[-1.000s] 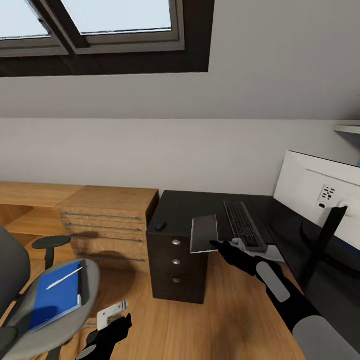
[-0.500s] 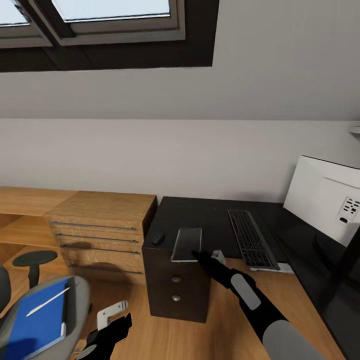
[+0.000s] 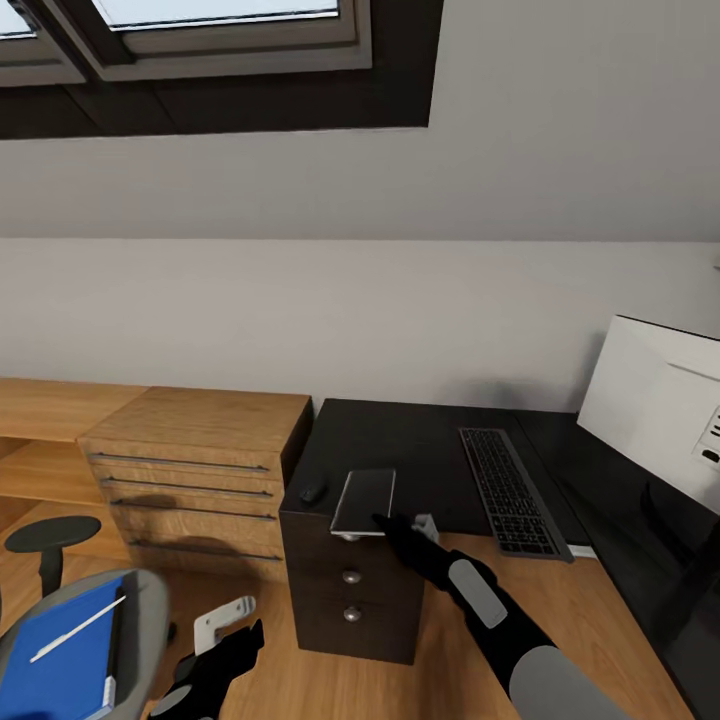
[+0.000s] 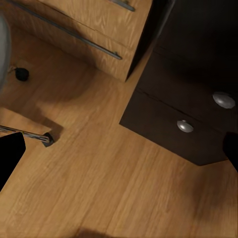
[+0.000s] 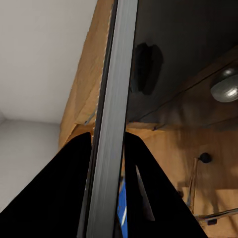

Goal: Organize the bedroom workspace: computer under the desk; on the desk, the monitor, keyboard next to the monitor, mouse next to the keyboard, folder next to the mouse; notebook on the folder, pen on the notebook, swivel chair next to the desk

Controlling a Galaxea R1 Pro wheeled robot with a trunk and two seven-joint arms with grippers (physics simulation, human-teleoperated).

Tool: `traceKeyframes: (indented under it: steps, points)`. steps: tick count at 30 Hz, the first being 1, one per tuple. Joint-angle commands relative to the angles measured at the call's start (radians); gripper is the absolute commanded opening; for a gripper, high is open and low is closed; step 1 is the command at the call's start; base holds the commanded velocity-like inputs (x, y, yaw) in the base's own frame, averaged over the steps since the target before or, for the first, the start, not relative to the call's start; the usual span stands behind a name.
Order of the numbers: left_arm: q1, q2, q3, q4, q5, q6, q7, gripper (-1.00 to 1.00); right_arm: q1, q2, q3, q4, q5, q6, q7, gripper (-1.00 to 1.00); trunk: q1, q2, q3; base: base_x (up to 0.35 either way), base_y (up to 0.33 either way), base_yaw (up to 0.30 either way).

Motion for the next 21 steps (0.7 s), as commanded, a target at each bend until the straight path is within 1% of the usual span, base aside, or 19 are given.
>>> traceKeyframes:
  steps: [1,2,3,4,5,6,11,21]
  points:
    - [-0.001,0.001,-0.001,-0.009,0.005,0.003,0.008,1.0,-0.001,0.002,0.0,0.001,-0.017,0.003,0.001,-1.0,0.0,-0.001,-0.001,0.013,0.0,0.0]
    - [-0.001,0.001,0.0,-0.023,0.005,0.003,0.009,1.0,-0.001,0.006,0.0,0.002,-0.042,0.002,0.001,-1.0,0.0,-0.001,-0.001,0.008,0.0,0.0]
    - [-0.001,0.002,0.004,-0.042,0.006,0.004,0.011,1.0,-0.001,0.009,-0.002,0.003,-0.102,0.002,0.003,-1.0,0.0,-0.001,-0.001,0.003,0.0,0.0]
    - [-0.001,0.002,0.004,-0.044,0.006,0.004,0.012,1.0,-0.001,0.009,-0.002,0.003,-0.111,0.002,0.003,-1.0,0.0,-0.001,-0.001,0.002,0.0,0.0]
    - [-0.001,0.002,0.005,-0.048,0.006,0.004,0.012,1.0,-0.001,0.008,-0.003,0.003,-0.129,0.002,0.003,-1.0,0.0,-0.001,-0.001,0.001,0.0,0.0]
    - [-0.001,0.001,0.005,-0.049,0.006,0.004,0.013,1.0,-0.001,0.008,-0.003,0.003,-0.132,0.002,0.003,-1.0,0.0,-0.001,-0.001,0.0,0.0,0.0]
    - [-0.001,0.002,0.004,-0.051,0.006,0.004,0.014,1.0,-0.001,0.005,-0.004,0.002,-0.147,0.002,0.003,-1.0,0.019,-0.036,-0.017,0.0,0.0,0.0]
    - [-0.001,0.001,0.003,-0.052,0.006,0.004,0.014,1.0,-0.001,0.003,-0.009,0.003,-0.152,0.002,0.003,-1.0,0.058,-0.106,-0.048,0.0,0.0,0.0]
